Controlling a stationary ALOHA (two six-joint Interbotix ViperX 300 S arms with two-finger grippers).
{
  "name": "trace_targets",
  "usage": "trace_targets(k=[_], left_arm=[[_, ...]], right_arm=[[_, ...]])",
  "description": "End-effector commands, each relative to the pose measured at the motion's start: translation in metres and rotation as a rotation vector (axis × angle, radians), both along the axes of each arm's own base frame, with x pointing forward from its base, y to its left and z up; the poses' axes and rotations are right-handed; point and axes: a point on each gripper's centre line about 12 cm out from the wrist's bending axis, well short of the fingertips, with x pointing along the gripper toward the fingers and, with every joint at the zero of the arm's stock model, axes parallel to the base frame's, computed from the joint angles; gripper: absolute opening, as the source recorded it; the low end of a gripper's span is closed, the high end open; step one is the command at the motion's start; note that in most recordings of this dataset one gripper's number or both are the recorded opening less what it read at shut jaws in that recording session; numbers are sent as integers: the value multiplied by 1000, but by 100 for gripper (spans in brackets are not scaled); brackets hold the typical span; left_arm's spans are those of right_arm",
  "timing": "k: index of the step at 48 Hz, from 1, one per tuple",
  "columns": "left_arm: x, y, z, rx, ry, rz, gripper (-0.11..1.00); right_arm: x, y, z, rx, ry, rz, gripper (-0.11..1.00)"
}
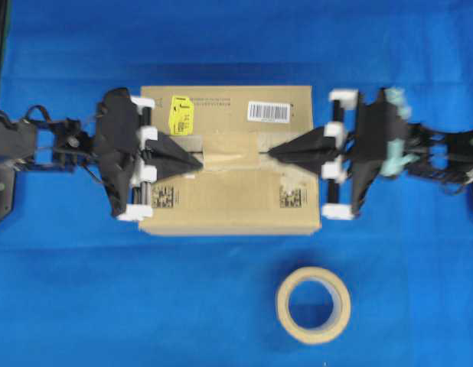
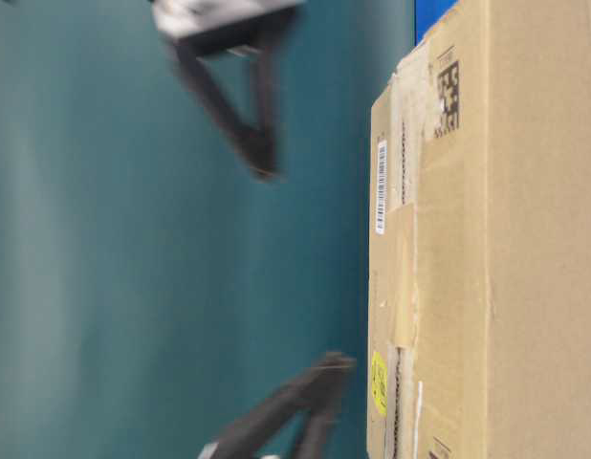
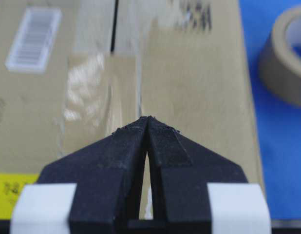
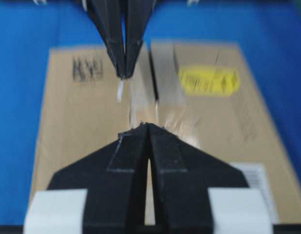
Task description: Apply tape along the seams of the closed cardboard box to seal it securely.
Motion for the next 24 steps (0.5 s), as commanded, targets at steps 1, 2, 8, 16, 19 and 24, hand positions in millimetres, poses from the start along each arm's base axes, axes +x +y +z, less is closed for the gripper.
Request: trace_targets(k=[1,2,8,16,19,24], left_arm=[[-9,-1,18,9,-57,-6,0],[-12,0,19,11,-61,-5,0],[-30,0,23,14,-86,-4,0],[-60,0,25,14,-115,-5,0],[-72,0,26,13,-120,-5,0],[-89,0,23,10,-115,-5,0]], right_arm=[[-12,-1,23,-13,-62,5,-1],[-15,-1,25,-16,-66,7,-1],[-39,-2,35,-25,-97,16,-1],[-67,-1,40,-17,-96,42,-1],[-76,0,38,-12,-79,52,-1],[-88,1,34,-6,-63,68,-1]])
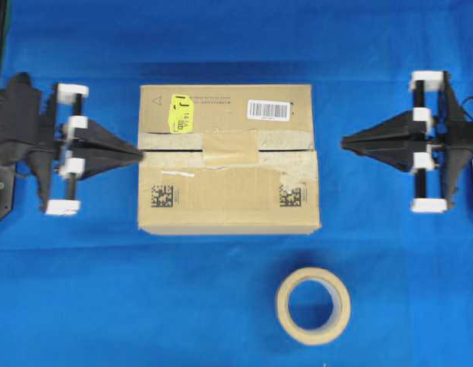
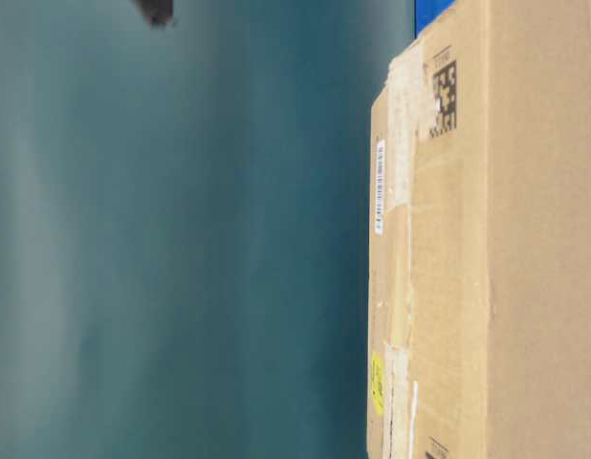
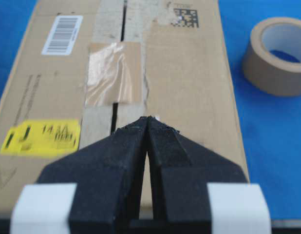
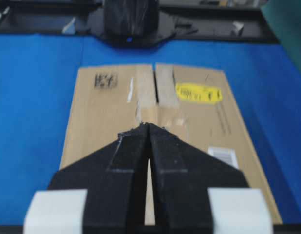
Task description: Apply tape along the seams of the closed cardboard box to seal it securely.
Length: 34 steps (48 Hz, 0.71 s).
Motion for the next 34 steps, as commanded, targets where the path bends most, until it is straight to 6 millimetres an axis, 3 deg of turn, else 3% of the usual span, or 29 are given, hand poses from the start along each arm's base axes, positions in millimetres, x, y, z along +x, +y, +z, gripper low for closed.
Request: trace_targets(k=[1,20,34], left_arm=[[-12,0,5,0,-23,-1,0],[-63,-1,-9,-10,9,-6,0],[-76,-1,-20,-13,20,-6,0]], right_arm=[[-9,0,3,1,-7,9,-1],[-43,-1,-32,11,44,13,-1],[-44,-1,-41,12,70,12,-1]])
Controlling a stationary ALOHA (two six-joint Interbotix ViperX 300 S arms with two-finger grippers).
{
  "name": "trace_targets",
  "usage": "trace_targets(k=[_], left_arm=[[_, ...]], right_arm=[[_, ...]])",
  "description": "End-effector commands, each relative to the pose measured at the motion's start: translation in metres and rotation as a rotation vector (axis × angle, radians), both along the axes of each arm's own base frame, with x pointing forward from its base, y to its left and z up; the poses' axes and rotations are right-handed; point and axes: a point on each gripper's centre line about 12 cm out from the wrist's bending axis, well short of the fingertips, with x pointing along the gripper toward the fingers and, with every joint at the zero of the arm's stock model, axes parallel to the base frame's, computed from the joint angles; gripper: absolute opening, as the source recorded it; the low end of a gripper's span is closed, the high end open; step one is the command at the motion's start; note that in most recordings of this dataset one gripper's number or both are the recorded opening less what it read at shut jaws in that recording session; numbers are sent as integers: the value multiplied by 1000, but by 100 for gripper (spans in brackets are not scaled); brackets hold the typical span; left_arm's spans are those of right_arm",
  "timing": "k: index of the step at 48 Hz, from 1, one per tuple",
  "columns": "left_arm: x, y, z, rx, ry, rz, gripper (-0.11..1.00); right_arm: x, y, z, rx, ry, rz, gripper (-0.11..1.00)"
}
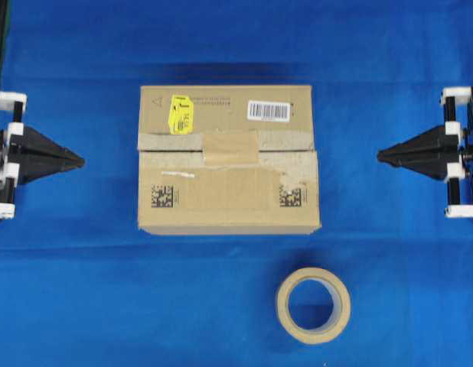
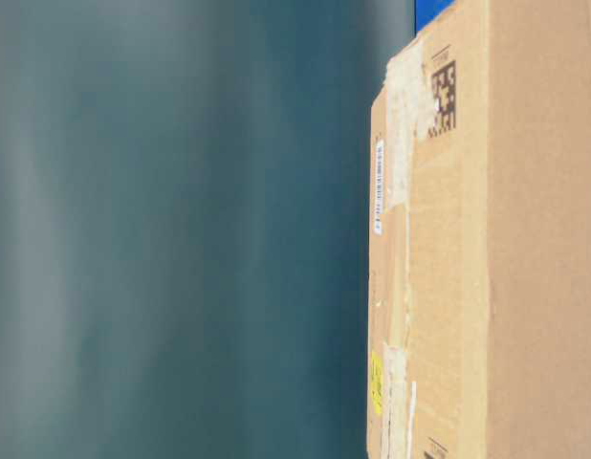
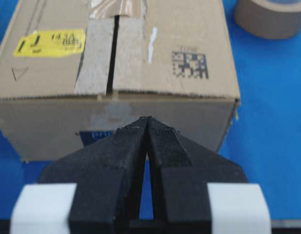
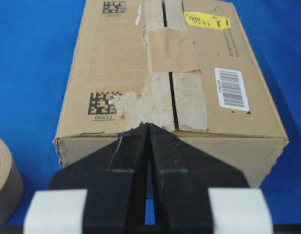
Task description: Apply tape along the seams of the closed cardboard box to seal it securely.
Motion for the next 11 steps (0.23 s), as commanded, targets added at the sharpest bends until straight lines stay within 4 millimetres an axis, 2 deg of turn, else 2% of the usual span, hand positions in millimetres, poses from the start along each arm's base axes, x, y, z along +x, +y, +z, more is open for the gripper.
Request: trace_targets(k=[1,11], left_arm=[[1,0,3,3,-9,1,0],[1,0,3,4,-8,0,0]], right_arm=[[2,0,4,3,-10,-4,-1],[2,0,5,4,-13,-5,-1]])
